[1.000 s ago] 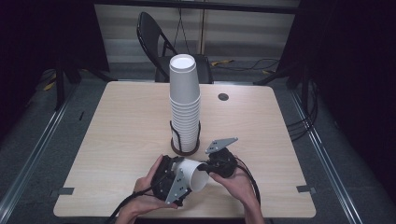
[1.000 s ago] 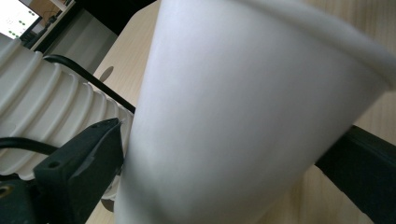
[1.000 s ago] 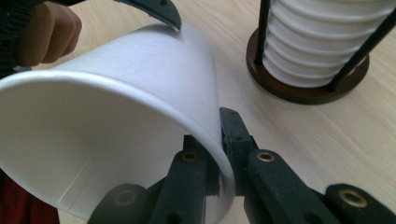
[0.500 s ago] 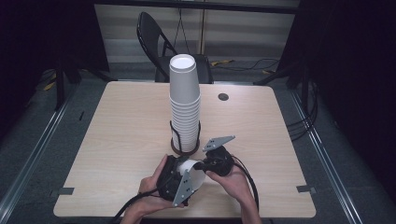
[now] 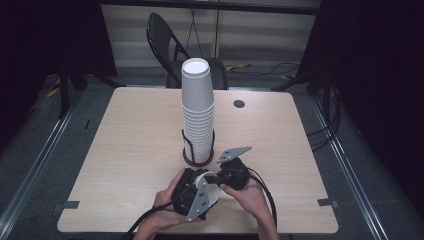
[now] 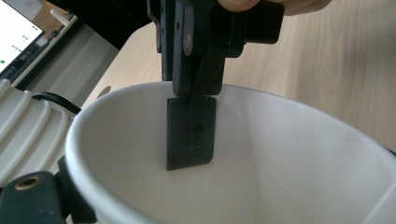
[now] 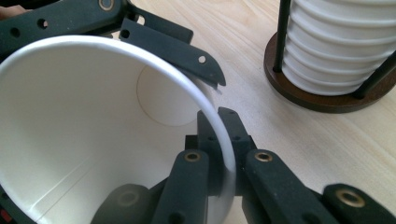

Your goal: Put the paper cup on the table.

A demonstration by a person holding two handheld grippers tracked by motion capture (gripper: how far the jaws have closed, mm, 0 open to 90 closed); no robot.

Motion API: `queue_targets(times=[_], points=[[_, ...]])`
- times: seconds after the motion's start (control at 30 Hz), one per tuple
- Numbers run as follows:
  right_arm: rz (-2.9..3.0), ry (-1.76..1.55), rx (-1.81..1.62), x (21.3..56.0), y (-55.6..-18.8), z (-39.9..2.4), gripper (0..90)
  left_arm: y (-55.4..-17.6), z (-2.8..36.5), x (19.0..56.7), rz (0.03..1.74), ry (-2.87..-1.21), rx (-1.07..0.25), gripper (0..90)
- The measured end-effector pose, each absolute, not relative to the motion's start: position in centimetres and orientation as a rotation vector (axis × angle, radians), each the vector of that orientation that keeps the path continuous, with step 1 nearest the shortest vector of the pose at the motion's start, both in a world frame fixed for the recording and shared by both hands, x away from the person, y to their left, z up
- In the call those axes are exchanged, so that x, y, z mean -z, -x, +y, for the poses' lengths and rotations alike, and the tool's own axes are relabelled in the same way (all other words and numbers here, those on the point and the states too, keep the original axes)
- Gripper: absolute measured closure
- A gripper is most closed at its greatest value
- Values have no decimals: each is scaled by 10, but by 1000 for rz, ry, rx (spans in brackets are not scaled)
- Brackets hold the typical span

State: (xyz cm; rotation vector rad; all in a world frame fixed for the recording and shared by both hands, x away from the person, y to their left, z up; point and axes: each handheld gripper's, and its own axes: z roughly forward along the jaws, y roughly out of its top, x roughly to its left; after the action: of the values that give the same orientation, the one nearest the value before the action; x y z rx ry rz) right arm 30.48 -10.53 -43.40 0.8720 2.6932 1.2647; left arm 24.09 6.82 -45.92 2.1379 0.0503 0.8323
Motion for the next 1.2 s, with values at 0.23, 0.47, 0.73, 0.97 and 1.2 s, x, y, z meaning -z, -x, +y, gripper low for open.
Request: queue_targets(times=[0.23,0.47,0.73,0.97,1.2], points=[[2668,-928,-1319,438,-306,-108,871,-243,68,460,81,-2132,-815,106],[2597,-978,-1374,441,-304,-115,794,-249,73,458,150,-2107,-798,113],[2490,-988,-1469,441,-296,-122,667,-256,81,456,245,-2049,-764,114],[2367,-1004,-1536,441,-293,-128,525,-260,86,457,305,-2020,-720,114],[2216,-1023,-1601,438,-289,-136,398,-268,96,457,382,-1955,-656,114]])
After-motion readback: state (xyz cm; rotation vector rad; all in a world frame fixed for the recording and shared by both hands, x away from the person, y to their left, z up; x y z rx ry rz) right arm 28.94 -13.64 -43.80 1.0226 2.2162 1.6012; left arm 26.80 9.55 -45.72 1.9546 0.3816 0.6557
